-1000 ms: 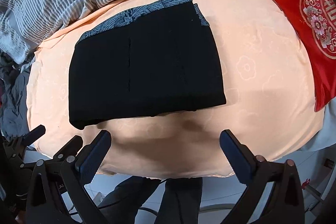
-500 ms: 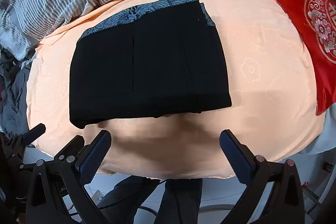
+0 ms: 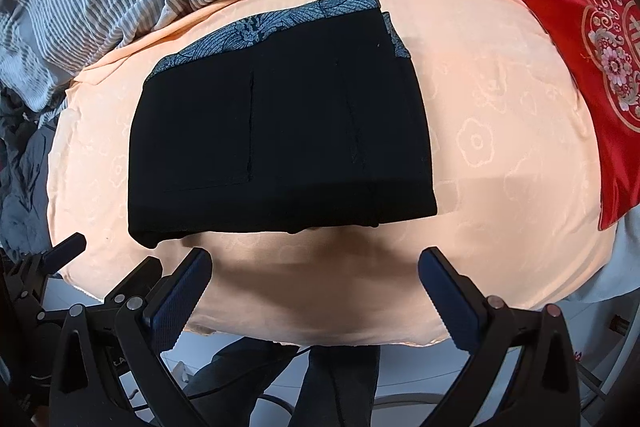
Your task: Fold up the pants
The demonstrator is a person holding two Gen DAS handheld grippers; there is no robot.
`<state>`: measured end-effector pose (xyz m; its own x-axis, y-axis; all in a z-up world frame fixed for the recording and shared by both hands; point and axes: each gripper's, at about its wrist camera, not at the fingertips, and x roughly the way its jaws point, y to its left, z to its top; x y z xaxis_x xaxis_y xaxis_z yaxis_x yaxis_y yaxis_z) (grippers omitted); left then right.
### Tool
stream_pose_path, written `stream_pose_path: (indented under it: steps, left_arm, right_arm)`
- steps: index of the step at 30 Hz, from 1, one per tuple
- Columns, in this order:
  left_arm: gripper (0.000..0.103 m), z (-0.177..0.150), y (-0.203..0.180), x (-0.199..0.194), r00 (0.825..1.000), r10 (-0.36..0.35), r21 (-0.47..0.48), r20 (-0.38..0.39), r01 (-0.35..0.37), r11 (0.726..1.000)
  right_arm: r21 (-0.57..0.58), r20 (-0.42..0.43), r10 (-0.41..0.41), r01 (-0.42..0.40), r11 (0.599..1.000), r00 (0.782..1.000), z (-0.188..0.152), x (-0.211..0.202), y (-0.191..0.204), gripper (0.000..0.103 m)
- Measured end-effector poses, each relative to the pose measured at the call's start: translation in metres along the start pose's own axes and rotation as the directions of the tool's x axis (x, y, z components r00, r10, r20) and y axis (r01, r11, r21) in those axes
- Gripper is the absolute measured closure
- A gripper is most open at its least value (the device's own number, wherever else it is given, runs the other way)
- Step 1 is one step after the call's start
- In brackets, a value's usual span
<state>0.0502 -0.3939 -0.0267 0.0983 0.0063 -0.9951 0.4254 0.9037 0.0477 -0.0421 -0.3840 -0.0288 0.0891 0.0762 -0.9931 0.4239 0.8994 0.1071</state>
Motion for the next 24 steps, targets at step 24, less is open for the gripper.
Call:
stream_pose_path:
  steps: [24]
  left_arm:
    - [0.000,0.0034,0.0020,0.0027,0.999,0.033,-0.001,0.021,-0.033,0.999]
  right_arm:
    - [-0.014,-0.018,0.001,-0.001,1.000,1.000,0.0063,0.0057,0.0048,0.000]
